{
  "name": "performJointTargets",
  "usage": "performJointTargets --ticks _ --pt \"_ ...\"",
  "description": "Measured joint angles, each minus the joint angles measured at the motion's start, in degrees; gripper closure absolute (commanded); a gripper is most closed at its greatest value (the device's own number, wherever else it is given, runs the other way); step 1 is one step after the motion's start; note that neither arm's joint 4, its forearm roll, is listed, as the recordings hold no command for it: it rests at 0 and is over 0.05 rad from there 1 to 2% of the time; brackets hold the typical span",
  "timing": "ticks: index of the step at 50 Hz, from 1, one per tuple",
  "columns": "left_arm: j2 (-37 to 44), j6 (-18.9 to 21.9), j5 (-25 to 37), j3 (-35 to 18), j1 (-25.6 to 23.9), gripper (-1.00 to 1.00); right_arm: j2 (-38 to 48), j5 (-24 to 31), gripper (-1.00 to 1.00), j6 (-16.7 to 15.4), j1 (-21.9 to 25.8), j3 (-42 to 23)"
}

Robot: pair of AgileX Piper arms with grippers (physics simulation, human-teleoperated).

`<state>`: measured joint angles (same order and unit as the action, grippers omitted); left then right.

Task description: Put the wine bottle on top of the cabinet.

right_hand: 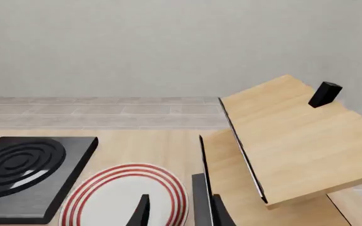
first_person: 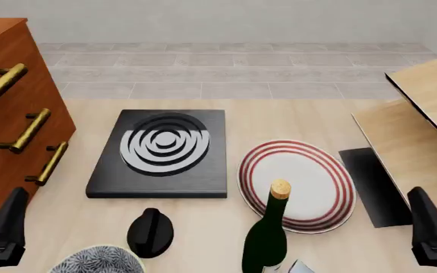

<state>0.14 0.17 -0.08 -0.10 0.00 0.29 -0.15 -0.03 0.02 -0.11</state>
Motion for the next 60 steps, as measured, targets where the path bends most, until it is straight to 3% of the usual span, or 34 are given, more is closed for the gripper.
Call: performJointTargets --ticks 12,21,37,60 --pt "0.05 0.22 0.11 -0.37 -0.29 -1.0 0.35 -0.16 -1.0 0.13 -0.01 -0.13" --pt "0.08 3.25 1.44 -1.53 -2.58 -1.0 0.41 -0.17 -1.0 0.21 -0.03 -0.16" --pt "2.17 4.29 3.45 -4.99 -13.64 -1.0 0.32 -0.11 -1.0 0.21 -0.04 -0.17" --pt "12.63 0.78 -2.83 -9.66 -29.82 -1.0 0.11 0.16 -1.0 0.2 -0.05 -0.28"
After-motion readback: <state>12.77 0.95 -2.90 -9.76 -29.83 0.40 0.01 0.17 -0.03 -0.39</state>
